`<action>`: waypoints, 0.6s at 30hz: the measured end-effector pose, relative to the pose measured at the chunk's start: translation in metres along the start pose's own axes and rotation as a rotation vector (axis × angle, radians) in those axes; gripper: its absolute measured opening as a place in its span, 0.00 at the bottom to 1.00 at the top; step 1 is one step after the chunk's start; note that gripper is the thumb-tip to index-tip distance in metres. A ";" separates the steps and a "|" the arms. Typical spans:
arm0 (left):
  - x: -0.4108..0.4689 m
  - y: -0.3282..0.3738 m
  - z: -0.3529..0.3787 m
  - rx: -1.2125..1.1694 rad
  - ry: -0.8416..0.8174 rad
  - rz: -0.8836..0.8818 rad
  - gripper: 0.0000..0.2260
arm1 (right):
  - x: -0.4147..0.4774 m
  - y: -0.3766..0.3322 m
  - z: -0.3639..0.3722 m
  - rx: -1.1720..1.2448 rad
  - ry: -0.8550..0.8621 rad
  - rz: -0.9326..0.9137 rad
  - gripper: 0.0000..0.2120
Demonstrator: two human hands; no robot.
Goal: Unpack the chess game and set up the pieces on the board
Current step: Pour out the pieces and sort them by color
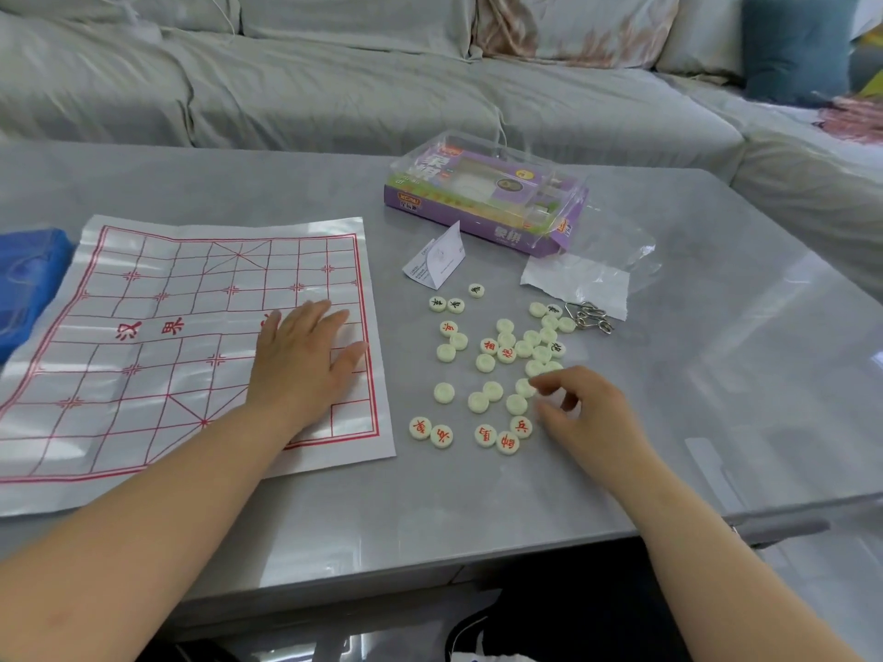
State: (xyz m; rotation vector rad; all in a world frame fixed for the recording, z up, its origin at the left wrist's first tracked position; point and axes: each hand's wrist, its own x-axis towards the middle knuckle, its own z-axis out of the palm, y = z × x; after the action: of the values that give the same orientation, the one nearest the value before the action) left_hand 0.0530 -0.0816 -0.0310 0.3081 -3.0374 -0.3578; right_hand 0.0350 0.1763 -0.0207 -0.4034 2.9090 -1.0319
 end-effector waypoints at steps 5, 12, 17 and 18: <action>0.005 0.051 -0.005 -0.138 0.010 0.274 0.16 | 0.042 -0.014 0.008 -0.159 -0.074 -0.021 0.15; 0.046 0.076 0.010 -0.137 -0.181 0.308 0.20 | 0.064 -0.014 0.017 -0.379 -0.167 -0.085 0.17; 0.060 0.068 0.012 -0.171 -0.174 0.307 0.16 | 0.065 -0.012 0.020 -0.397 -0.185 -0.156 0.16; 0.060 0.066 0.013 -0.182 -0.166 0.309 0.15 | 0.065 -0.012 0.019 -0.395 -0.183 -0.162 0.16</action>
State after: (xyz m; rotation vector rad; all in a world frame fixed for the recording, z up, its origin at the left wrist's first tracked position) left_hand -0.0198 -0.0280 -0.0251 -0.2105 -3.1083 -0.6574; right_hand -0.0229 0.1389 -0.0244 -0.7136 2.9369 -0.3945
